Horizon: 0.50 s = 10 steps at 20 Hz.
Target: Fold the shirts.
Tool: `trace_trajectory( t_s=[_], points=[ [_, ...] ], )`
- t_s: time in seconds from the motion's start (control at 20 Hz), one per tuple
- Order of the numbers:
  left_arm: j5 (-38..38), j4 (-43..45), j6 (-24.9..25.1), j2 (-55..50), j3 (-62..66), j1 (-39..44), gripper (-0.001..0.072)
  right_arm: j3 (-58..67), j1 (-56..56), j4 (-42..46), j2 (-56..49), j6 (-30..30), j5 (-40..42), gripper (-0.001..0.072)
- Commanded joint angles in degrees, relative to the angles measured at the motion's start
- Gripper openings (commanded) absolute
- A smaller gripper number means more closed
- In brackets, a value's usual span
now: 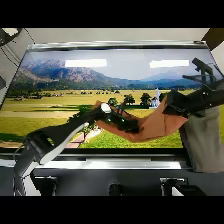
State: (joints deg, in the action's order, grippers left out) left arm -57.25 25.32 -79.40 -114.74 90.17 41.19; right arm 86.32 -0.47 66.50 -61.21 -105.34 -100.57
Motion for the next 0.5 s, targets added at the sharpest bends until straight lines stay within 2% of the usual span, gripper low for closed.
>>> trace_trajectory(
  t_s=[0.0,0.1,0.15,0.35,0.45],
  points=[
    [3.9,-3.9,1.0,-0.9,0.0,1.7,0.0022,0.0,0.0,2.6,0.4,-1.0,-1.3,0.0053],
    [2.2,-2.8,4.7,1.7,-0.1,-1.8,0.0022,0.0,0.6,2.5,-1.9,-0.9,-0.1,0.0053],
    [0.2,0.3,5.1,3.9,-0.1,-4.2,0.0021,0.0,1.9,2.7,-3.4,-0.2,1.5,0.0053],
    [-4.3,20.3,3.7,17.9,-0.1,-16.8,0.0022,0.0,10.9,1.6,-12.2,0.0,12.5,0.0053],
    [-5.3,26.8,2.9,25.5,-0.1,-24.3,0.0023,0.0,13.5,-4.4,-17.3,-1.0,20.7,0.0053]
  ],
)
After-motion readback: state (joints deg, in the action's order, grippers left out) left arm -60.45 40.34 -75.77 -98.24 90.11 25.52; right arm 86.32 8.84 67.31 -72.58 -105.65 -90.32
